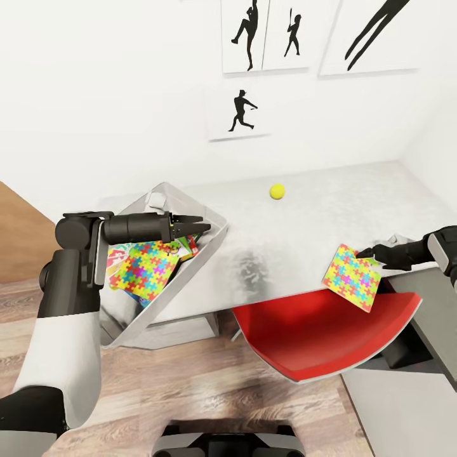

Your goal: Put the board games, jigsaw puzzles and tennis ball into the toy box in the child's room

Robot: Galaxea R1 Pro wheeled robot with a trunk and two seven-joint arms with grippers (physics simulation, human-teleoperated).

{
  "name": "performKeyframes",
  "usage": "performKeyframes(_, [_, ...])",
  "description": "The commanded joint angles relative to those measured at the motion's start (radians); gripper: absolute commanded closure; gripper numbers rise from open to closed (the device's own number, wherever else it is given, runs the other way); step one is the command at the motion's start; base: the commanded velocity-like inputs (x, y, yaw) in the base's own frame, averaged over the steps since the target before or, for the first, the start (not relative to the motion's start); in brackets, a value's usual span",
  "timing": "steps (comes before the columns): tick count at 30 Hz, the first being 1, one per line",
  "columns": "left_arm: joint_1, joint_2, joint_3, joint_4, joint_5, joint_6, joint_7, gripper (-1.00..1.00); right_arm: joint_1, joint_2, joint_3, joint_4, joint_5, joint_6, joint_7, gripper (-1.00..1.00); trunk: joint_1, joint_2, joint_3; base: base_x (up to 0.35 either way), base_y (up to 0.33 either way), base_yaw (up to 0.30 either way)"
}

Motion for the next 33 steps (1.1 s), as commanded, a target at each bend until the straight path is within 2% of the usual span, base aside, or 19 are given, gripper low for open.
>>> performKeyframes(1, [-0.001,0.000,0.001,-0.001,-0.010,0.010,-0.010,-1.00,-0.001,0.000,-0.005,0.000,0.002,0.006,0.002,-1.00,0.000,-0.002,-0.001,-0.062,0.000,0.000])
performKeyframes(17, [-0.001,0.000,0.001,-0.001,-0.012,0.010,-0.010,-1.00,-0.001,0.002,0.022,0.000,0.001,0.007,0.002,-1.00,0.000,-0.002,-0.001,-0.034,0.001,0.000])
performKeyframes(33, [-0.001,0.001,0.001,-0.001,-0.012,0.010,-0.010,-1.00,-0.001,0.003,0.026,0.000,0.001,0.006,0.002,-1.00,0.000,-0.002,-0.001,-0.001,0.054,0.000])
